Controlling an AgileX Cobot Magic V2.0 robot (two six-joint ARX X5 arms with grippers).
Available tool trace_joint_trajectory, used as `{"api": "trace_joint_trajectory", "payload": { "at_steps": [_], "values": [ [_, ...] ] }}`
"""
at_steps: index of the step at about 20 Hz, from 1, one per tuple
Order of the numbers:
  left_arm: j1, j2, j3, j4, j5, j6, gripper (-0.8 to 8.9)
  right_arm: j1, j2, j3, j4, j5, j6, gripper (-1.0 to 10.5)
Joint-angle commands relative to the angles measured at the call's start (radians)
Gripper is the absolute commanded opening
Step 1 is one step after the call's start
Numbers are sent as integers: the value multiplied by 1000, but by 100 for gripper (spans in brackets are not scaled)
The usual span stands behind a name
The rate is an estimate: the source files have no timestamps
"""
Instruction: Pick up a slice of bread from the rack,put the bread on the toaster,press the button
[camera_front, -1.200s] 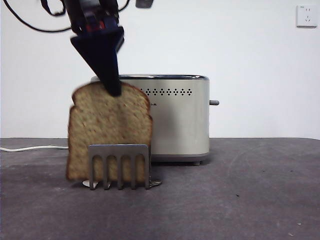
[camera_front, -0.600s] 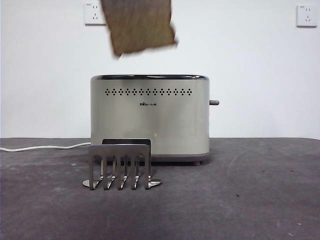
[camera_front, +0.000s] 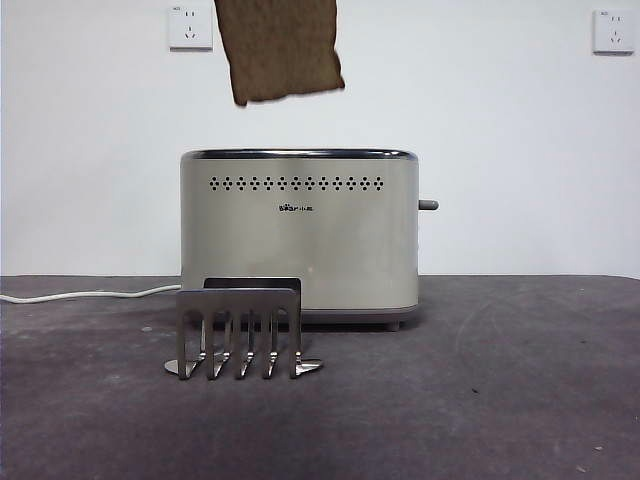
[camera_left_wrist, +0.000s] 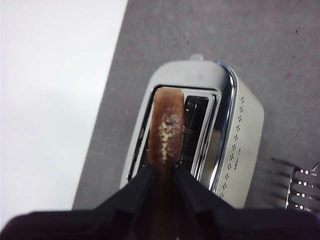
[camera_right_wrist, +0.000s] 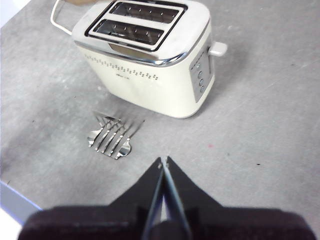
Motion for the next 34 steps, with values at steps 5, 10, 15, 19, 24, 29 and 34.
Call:
{"api": "trace_joint_trajectory", "payload": {
  "at_steps": [5, 10, 15, 19, 24, 29, 34],
  "values": [
    [16, 76, -3, 13, 57, 20, -10, 8, 27, 3, 0, -2, -9, -12],
    [21, 132, -3, 10, 59, 58, -10, 8, 36, 3, 0, -1, -13, -12],
    [53, 163, -3, 12, 109, 92, -10, 8, 44, 3, 0, -1, -13, -11],
    [87, 222, -3, 10, 134, 93, -10, 8, 58, 3, 0, -2, -14, -11],
    [108, 294, -3, 75, 148, 68, 3, 8, 91, 3, 2, -1, -29, -12],
    [110, 292, -3, 157, 143, -5, 385, 7, 159, 3, 100, -1, -27, -12],
    [110, 269, -3, 158, 101, -76, 386, 8, 285, 3, 262, -2, 13, -12]
  ]
}}
